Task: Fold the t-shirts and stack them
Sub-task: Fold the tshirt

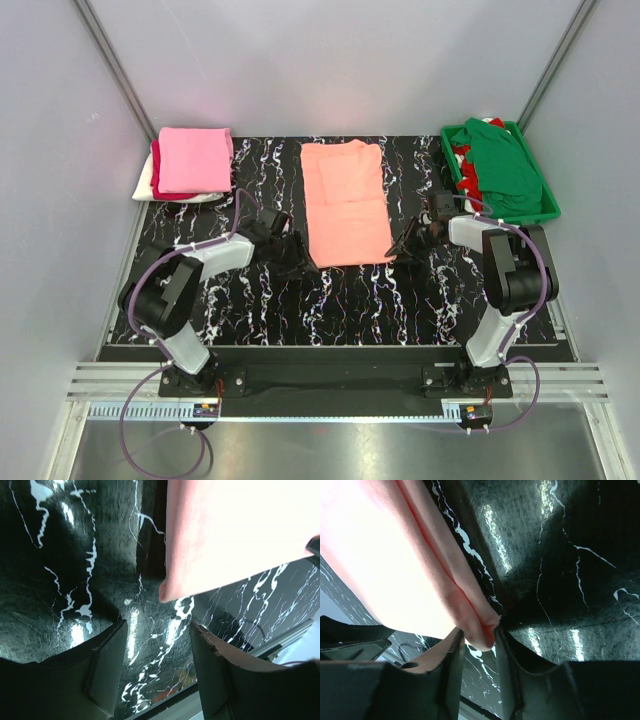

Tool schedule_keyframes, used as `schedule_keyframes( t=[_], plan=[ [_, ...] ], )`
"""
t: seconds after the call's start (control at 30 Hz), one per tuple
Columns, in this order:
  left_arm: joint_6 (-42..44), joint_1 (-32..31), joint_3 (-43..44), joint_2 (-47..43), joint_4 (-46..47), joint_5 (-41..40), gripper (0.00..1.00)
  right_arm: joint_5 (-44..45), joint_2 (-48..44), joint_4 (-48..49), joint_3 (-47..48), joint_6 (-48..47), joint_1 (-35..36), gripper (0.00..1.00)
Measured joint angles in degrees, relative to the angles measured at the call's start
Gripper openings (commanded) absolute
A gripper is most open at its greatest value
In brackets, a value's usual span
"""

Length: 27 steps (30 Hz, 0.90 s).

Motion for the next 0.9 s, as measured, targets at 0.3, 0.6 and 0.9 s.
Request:
schedule_keyframes(
  t=[0.3,0.6,0.9],
  plan=[
    [-1.4,-0.2,1.4,2.4,1.6,-2.4,0.51,-0.1,0.5,0.2,0.0,0.0,0.0,0.29],
    [-2.2,-0.2,3.1,5.8,4.7,-2.6,0.09,-0.8,1.6,0.5,0.4,-0.2,0.0,0.08],
    [-2.6,-0.9,3.1,6.3,5.8,-2.6,0.00,-1.5,1.8,0.8,0.3,-0.2,0.0,0.00]
  ],
)
